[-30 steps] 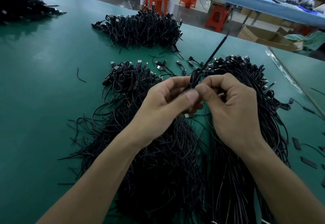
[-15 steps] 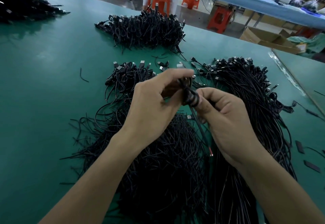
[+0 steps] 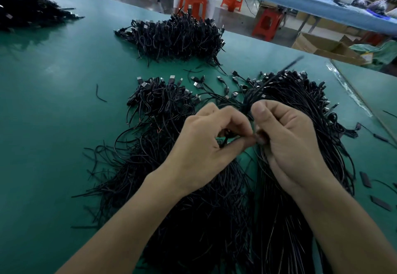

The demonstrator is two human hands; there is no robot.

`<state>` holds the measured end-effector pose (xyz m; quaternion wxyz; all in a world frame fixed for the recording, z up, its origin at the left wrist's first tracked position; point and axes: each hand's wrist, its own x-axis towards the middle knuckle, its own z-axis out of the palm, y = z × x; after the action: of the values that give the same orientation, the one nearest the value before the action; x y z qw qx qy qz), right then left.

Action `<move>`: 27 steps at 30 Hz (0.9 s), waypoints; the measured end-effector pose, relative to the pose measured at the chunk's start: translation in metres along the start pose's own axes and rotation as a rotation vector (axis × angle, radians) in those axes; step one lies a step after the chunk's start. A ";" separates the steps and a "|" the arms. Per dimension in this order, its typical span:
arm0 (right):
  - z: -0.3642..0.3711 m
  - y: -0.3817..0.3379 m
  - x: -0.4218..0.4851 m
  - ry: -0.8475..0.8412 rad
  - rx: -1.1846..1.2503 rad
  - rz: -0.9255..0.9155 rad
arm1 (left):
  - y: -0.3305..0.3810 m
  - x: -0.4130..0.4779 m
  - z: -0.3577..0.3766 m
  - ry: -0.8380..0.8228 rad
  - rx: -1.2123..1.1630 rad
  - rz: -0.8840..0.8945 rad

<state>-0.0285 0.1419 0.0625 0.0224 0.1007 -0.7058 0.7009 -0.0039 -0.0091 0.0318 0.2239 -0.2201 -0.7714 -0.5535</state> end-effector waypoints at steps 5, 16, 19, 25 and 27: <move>0.003 -0.002 -0.005 -0.084 0.049 -0.122 | -0.005 0.002 0.001 -0.042 -0.078 -0.223; 0.006 0.006 -0.008 -0.194 -0.228 -0.031 | 0.005 0.007 -0.013 -0.009 -0.395 -0.229; 0.001 0.007 -0.003 -0.171 -0.202 0.007 | 0.003 0.008 -0.013 -0.033 -0.467 -0.273; -0.005 0.007 0.002 -0.042 -0.076 -0.031 | 0.000 0.004 -0.006 -0.143 -0.233 -0.164; -0.001 0.005 0.000 0.001 -0.075 -0.109 | -0.003 0.001 -0.002 -0.125 -0.136 -0.182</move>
<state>-0.0297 0.1430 0.0579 0.0649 0.1378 -0.7250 0.6717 -0.0064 -0.0116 0.0307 0.1087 -0.1977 -0.7613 -0.6078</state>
